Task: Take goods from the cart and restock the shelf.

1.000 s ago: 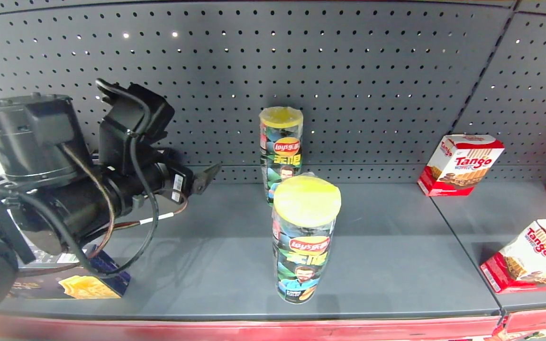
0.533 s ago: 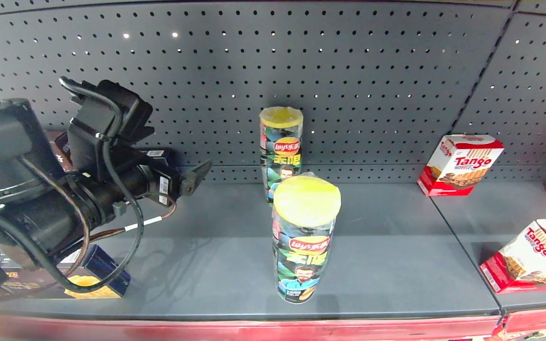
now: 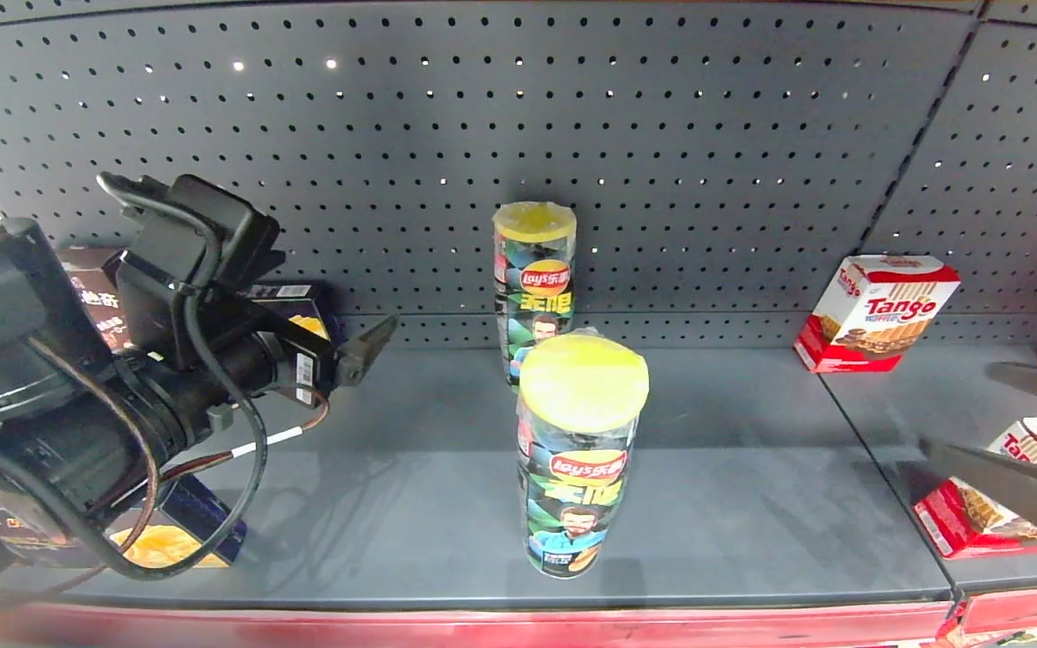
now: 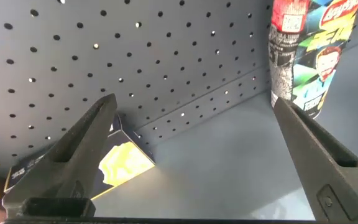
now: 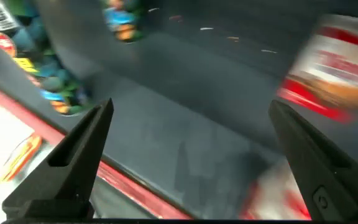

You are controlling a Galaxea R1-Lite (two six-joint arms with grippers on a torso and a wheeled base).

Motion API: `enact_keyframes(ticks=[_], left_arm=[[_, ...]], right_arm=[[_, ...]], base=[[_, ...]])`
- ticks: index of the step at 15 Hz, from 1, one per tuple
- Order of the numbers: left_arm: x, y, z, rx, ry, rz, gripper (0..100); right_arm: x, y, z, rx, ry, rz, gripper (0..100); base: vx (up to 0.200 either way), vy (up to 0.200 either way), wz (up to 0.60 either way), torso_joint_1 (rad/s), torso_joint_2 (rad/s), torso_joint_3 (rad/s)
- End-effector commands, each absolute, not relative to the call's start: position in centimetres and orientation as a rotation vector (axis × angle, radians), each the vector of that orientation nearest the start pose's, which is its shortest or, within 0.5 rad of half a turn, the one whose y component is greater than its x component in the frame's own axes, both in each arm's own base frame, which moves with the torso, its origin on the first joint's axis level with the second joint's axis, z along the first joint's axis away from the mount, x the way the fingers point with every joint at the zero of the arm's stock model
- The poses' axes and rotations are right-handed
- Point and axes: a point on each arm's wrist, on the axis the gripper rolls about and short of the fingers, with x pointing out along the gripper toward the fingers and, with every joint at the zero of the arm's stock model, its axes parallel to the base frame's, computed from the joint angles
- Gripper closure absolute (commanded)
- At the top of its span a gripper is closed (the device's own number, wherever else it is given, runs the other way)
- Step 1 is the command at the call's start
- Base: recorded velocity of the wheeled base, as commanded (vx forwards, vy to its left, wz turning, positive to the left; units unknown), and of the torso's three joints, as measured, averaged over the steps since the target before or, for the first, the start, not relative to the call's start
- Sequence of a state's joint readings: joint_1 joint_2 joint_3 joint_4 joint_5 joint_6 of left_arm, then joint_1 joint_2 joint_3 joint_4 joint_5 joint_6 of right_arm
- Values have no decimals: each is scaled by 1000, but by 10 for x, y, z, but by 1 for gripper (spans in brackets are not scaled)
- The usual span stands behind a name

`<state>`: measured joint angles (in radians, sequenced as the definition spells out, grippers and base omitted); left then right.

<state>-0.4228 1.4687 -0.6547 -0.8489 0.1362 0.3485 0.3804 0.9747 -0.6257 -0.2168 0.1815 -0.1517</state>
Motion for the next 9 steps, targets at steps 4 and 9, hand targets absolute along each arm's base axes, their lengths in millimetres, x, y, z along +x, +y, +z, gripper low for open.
enact_keyframes(ticks=[4, 9], left_arm=[[229, -96, 226, 338, -80, -266, 0], [228, -94, 225, 335, -85, -257, 0]], right_arm=[[169, 123, 220, -234, 257, 733, 0], [178, 144, 207, -273, 316, 732, 0]], base=[[0, 0, 0, 0, 0, 0], [0, 0, 0, 0, 0, 0]])
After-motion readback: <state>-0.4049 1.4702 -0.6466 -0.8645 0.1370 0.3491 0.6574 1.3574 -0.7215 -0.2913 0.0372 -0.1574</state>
